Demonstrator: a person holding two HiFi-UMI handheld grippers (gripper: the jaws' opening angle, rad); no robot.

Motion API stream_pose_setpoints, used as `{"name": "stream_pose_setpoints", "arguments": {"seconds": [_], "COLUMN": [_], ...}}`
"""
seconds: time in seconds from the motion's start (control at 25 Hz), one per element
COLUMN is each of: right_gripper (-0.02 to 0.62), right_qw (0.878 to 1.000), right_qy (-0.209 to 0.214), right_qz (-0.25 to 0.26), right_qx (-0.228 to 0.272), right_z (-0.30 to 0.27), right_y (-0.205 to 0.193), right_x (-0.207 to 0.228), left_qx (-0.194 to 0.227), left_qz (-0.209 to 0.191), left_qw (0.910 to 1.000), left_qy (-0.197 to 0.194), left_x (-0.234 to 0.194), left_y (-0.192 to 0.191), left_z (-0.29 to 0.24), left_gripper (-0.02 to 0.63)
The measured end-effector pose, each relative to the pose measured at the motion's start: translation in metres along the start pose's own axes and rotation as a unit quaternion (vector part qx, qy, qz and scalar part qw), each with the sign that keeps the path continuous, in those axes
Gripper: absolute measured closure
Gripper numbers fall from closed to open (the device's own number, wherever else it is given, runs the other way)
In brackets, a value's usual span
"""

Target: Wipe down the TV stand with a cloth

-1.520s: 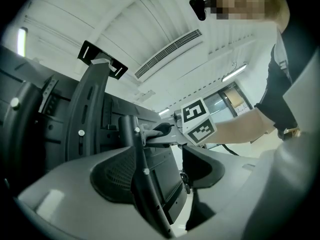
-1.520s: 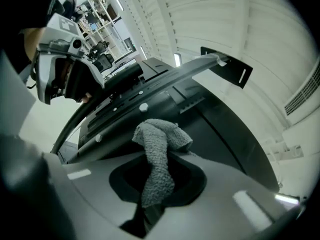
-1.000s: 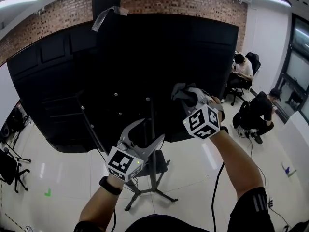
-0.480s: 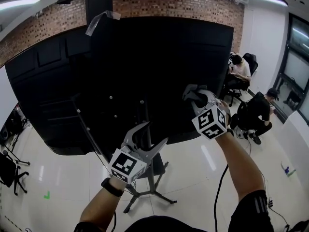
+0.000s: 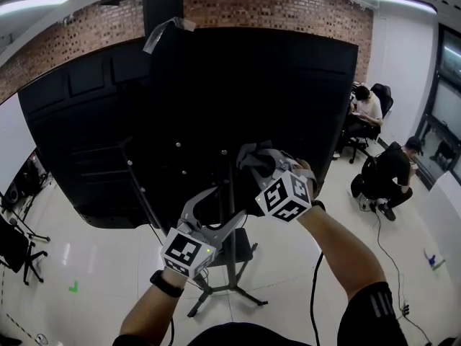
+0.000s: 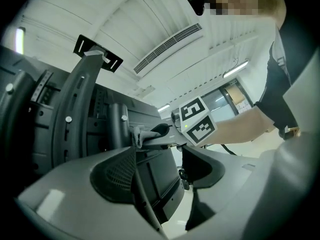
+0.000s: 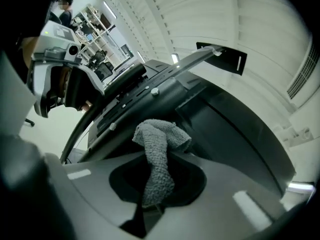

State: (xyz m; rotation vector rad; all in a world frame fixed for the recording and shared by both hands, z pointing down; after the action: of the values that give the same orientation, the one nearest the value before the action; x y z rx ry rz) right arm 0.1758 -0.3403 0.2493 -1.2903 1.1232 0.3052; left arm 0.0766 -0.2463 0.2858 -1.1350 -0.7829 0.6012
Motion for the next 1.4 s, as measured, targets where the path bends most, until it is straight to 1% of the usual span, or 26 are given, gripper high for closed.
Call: {"name": "stream_pose_setpoints", "arguments": {"seconds": [0.2,0.36,0.52,0.72,1.04,1.24,1.4], "right_gripper": [0.555,0.555,0.555,0.555,0.555,0.555,0.555], "right_qw": [1.0,1.0,1.0,0.999,0.997,0.995,0.995], "right_qy": [0.012,0.012,0.009,-0.007,-0.03,-0.038,-0.041], "right_qz": [-0.001,0.0,-0.004,-0.012,-0.03,-0.043,-0.05], "right_qx": [0.006,0.004,-0.008,-0.036,-0.072,-0.078,-0.071], "right_z": [-0.016,-0.014,-0.005,0.011,0.035,0.042,0.046], "right_y": [0.004,-0.001,-0.019,-0.05,-0.092,-0.105,-0.106], "right_x": [-0.01,-0.008,-0.004,0.015,0.04,0.047,0.051], "left_qx": [-0.013,-0.015,-0.015,-0.013,-0.003,-0.004,-0.007], "left_qz": [0.013,0.016,0.019,0.025,0.018,0.023,0.02], "left_qw": [0.9997,0.9997,0.9997,0.9995,0.9995,0.9993,0.9996], "left_qy": [0.013,0.008,-0.001,-0.015,-0.025,-0.029,-0.02], "left_x": [-0.008,-0.005,0.002,0.011,0.024,0.033,0.035], "left_y": [-0.008,-0.014,-0.019,-0.021,-0.017,-0.015,-0.015], "left_z": [0.011,0.01,0.002,-0.014,-0.037,-0.045,-0.045], "left_gripper": [0.293,0.293,0.293,0.293,0.292,0.293,0.293]}}
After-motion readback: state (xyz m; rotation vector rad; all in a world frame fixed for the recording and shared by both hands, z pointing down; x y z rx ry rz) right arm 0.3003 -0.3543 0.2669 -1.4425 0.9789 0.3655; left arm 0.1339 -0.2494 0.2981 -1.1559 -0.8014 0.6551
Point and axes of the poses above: the fingertips, and each gripper's own axes: z backward along the fingers, x to its right, y out of its top, the point moved 5 cm from there along z, backward along the fingers, and after that the axes turned 2 degrees about x, right-handed, at the moved point
